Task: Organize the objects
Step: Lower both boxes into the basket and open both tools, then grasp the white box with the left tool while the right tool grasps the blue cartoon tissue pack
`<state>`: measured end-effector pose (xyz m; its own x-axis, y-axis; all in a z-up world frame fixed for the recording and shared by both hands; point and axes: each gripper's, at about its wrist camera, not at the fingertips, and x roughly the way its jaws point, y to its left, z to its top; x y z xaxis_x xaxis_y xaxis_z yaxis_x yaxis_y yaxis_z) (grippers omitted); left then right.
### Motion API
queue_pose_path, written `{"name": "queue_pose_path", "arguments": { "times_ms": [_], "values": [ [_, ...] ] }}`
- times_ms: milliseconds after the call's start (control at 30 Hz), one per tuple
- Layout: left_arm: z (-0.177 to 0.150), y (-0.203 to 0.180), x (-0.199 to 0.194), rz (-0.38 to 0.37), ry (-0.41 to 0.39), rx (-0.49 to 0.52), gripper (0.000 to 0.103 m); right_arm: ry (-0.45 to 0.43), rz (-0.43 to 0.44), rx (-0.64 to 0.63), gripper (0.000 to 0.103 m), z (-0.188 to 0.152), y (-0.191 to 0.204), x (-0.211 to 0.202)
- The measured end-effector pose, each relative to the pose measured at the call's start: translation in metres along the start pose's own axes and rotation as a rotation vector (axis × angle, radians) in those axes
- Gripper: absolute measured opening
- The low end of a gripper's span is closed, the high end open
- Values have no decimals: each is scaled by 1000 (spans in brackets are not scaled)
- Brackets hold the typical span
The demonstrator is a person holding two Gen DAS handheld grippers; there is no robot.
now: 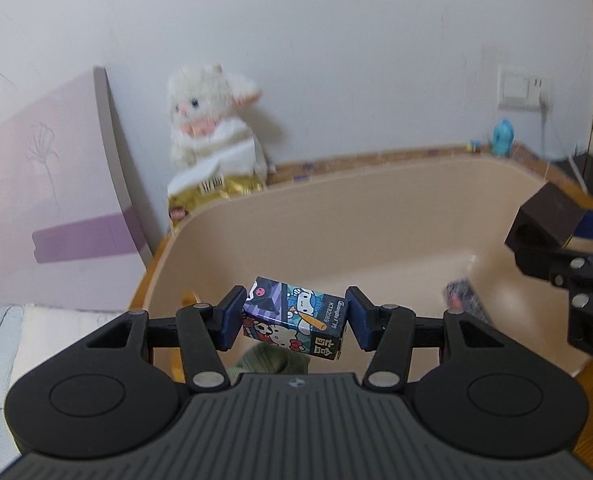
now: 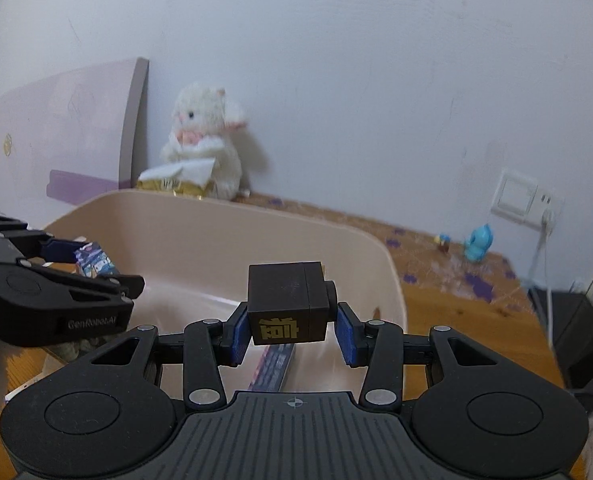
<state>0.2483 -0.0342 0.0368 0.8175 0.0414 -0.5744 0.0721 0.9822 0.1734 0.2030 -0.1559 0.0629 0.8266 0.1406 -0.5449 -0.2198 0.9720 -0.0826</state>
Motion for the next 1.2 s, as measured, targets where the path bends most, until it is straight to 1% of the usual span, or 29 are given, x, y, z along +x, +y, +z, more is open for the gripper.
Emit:
{"name": "queue_pose_path", "arguments": {
  "times_ms": [67,167,200,267,333,400,433,467,533,567,600,667,733,933,1100,1200],
  "values": [
    [-3,0,5,-5,32,1,56,19,1,5,41,-3,-1,5],
    [-4,0,5,-9,52,-1,57,49,9,34,41,-7,-3,9],
    [-5,0,3,-8,49,-1,57,52,13,48,50,-8,-4,8],
    [-5,2,0,-1,41,-5,60,35,12,62,53,-8,-6,2],
    [-5,7,-5,0,30,-23,75,19,15,77,61,-5,-8,-6],
    [-4,13,-13,-10,10,-50,82,-4,8,92,78,-3,-9,-16],
    [-4,17,-17,-13,2,-61,85,-15,6,98,82,-2,-10,-21],
    [-3,19,-22,-12,-3,-67,86,-25,5,102,88,-1,-10,-26],
    [-1,24,-31,-5,-9,-70,88,-48,0,99,95,0,-8,-38],
    [-1,26,-36,-5,-16,-74,88,-59,0,96,101,0,-7,-44],
    [-1,29,-41,-5,-21,-80,88,-69,3,96,103,-1,-6,-49],
    [-2,35,-52,-11,-29,-93,90,-72,9,96,103,-2,-5,-58],
    [-5,40,-62,-16,-40,-103,94,-70,13,94,103,-4,-2,-66],
    [-18,51,-86,-25,-53,-103,95,-56,19,76,103,-17,9,-80],
    [-36,59,-100,-33,-47,-93,95,-3,28,54,103,-34,18,-76],
    [-48,62,-102,-33,-27,-76,95,42,37,47,103,-47,22,-69]
  ]
}}
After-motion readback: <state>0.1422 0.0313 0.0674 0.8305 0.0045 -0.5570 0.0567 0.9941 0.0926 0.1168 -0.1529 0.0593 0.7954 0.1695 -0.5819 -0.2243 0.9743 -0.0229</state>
